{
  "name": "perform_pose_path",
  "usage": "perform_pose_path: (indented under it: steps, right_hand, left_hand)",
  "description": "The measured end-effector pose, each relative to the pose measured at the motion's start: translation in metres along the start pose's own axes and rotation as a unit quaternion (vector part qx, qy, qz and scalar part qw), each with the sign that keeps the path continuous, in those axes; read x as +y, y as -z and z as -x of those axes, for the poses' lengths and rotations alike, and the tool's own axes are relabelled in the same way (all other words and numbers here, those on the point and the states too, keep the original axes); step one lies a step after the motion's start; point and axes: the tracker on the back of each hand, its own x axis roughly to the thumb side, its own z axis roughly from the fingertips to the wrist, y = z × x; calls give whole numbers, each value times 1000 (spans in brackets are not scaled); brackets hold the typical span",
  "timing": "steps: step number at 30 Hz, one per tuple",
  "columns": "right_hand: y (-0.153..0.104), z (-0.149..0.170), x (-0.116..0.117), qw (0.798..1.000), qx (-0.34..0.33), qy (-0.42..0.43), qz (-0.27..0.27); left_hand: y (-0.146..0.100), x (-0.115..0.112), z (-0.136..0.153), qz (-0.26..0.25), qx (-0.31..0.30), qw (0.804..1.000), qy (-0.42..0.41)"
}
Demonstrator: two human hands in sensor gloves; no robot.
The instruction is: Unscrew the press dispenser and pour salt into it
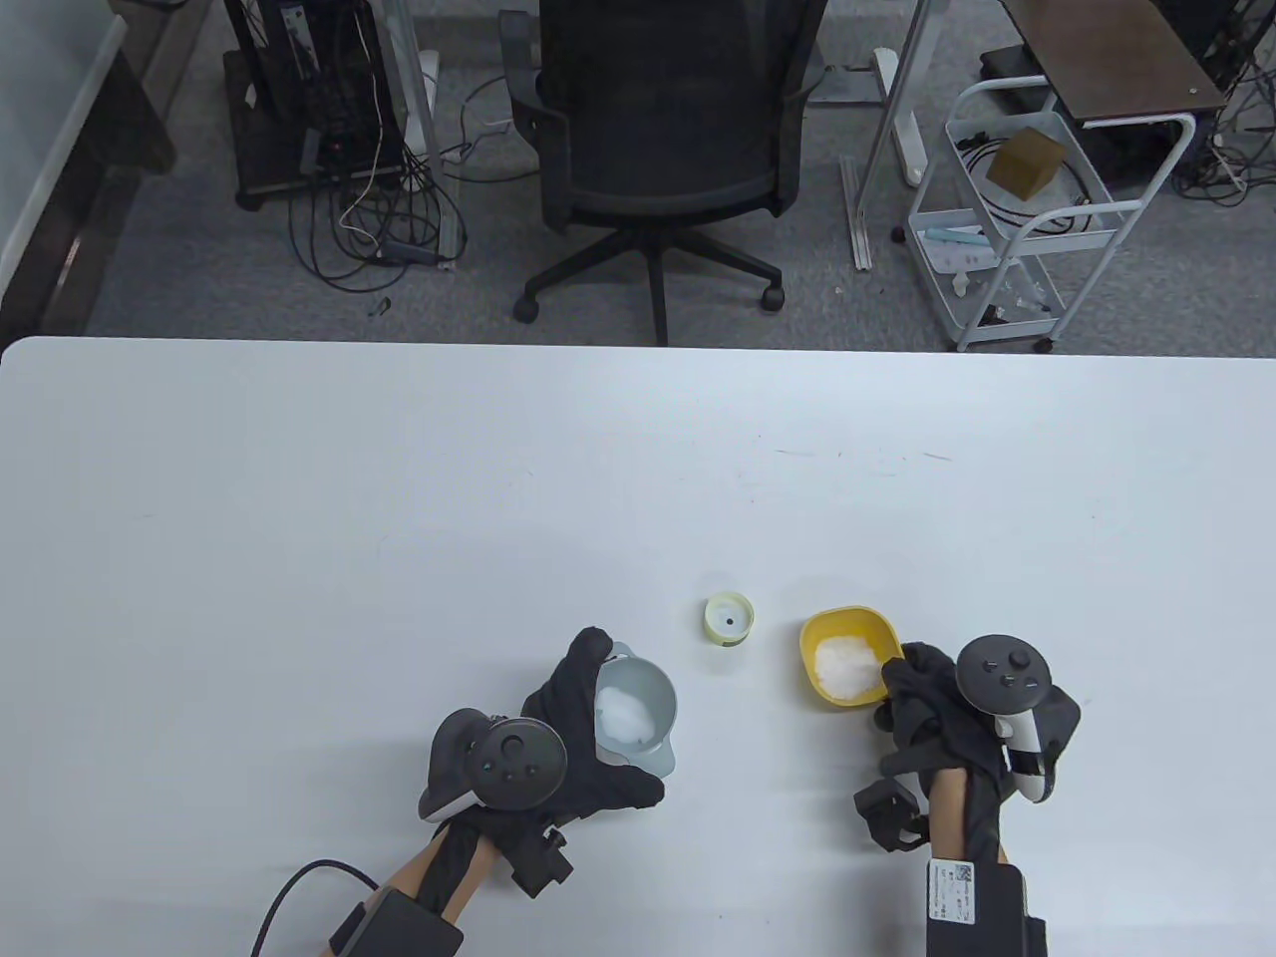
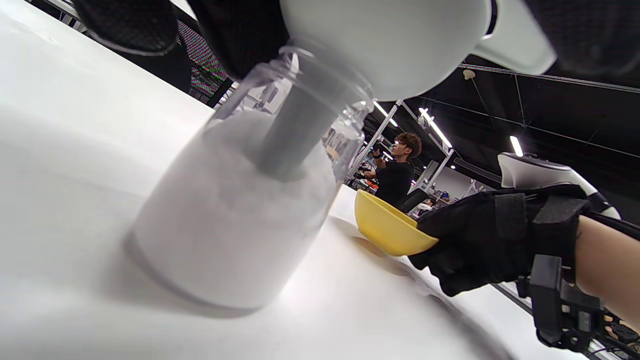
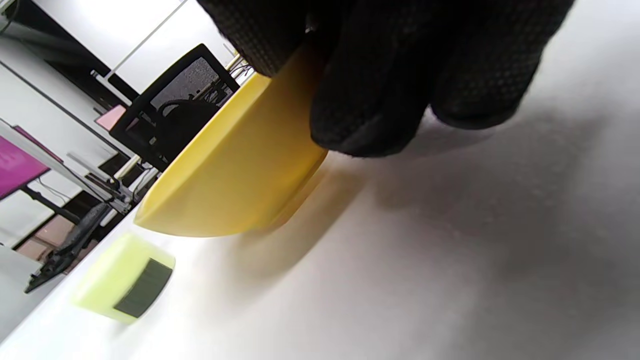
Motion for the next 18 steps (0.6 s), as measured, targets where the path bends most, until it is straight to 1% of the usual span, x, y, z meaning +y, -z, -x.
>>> perform_pose_path:
  steps: [9,18]
  right_hand:
    - [0,-2,3,999,3,-30,-12]
    - [-1,-1,4,999,-4,-16,-29]
  left_hand:
    - [0,1,0,1,-3,1000,9]
    - [-1,0,-1,2,-2,1000,7]
